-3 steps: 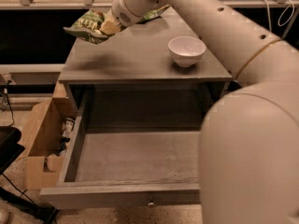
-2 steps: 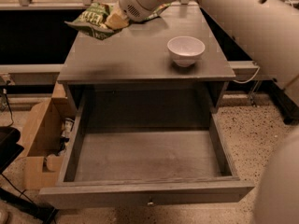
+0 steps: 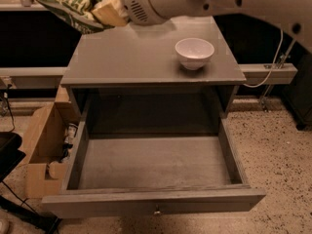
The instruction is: Place green jalapeno chip bag into top drawer
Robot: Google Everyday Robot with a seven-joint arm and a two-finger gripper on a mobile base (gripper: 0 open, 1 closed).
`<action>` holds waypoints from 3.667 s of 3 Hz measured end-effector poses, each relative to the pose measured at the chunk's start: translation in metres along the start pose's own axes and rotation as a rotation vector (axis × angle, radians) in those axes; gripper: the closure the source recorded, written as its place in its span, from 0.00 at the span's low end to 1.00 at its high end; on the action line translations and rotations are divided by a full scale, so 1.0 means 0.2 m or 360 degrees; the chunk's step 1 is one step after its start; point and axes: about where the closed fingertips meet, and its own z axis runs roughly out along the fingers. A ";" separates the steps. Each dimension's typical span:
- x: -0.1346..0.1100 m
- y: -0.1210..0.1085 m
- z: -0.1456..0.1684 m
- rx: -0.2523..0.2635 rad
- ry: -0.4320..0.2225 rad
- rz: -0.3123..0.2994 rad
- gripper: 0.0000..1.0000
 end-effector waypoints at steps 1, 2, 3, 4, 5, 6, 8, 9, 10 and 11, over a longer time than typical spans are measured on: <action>0.14 0.26 0.01 0.0001 -0.0062 0.0032 1.00; 0.72 0.50 0.09 -0.0115 0.0044 0.0337 1.00; 1.43 0.54 -0.03 -0.0073 0.0193 0.0779 1.00; 1.96 0.58 -0.07 0.0003 0.0264 0.1087 1.00; 2.04 0.62 -0.03 -0.0019 0.0260 0.1148 0.74; 2.04 0.62 -0.02 -0.0024 0.0259 0.1150 0.51; 2.03 0.63 -0.01 -0.0032 0.0258 0.1146 0.04; 2.03 0.63 -0.01 -0.0035 0.0258 0.1145 0.00; 1.97 0.67 0.01 -0.0102 0.0202 0.1092 0.00; 1.80 0.60 -0.08 -0.0183 0.0118 0.0900 0.00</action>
Offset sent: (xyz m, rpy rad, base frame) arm -0.0869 -0.2177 -0.4014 0.2845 0.6729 -0.3800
